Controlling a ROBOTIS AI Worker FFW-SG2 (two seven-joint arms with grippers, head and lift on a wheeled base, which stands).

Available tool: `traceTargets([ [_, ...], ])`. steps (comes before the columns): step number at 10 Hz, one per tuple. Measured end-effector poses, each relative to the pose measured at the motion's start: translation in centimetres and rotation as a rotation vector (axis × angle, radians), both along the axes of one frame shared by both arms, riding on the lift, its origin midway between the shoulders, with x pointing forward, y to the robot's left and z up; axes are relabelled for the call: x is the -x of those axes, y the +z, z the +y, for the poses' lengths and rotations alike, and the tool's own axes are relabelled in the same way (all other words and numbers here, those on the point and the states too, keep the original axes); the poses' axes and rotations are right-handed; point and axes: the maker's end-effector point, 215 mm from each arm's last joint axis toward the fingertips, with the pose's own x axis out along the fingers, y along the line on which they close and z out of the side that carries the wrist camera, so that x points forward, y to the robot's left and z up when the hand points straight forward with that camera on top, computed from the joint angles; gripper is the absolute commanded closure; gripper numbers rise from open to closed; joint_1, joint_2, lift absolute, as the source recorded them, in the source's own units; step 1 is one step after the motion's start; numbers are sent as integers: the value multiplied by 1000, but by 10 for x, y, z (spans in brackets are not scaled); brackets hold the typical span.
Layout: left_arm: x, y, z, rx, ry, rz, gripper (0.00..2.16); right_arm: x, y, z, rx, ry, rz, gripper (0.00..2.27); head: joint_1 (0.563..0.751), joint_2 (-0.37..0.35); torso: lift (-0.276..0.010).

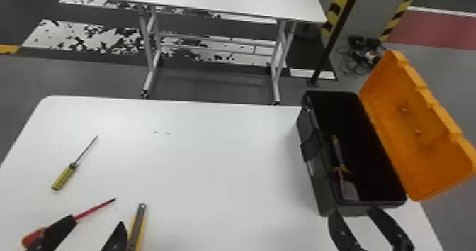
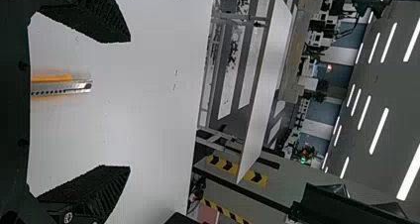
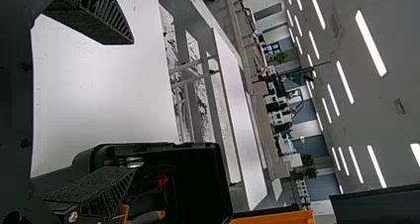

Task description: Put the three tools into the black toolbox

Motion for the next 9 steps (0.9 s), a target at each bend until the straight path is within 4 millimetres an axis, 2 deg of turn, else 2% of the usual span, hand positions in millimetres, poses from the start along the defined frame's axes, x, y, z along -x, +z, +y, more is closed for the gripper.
traceTargets([
  [4, 1, -3, -20, 48, -26, 66, 76, -3, 5, 0, 32, -7, -18, 103, 695, -173, -51],
  [9, -3, 3, -24, 24, -29, 64, 80, -2, 7, 5, 48, 9, -18, 87, 695, -169, -51],
])
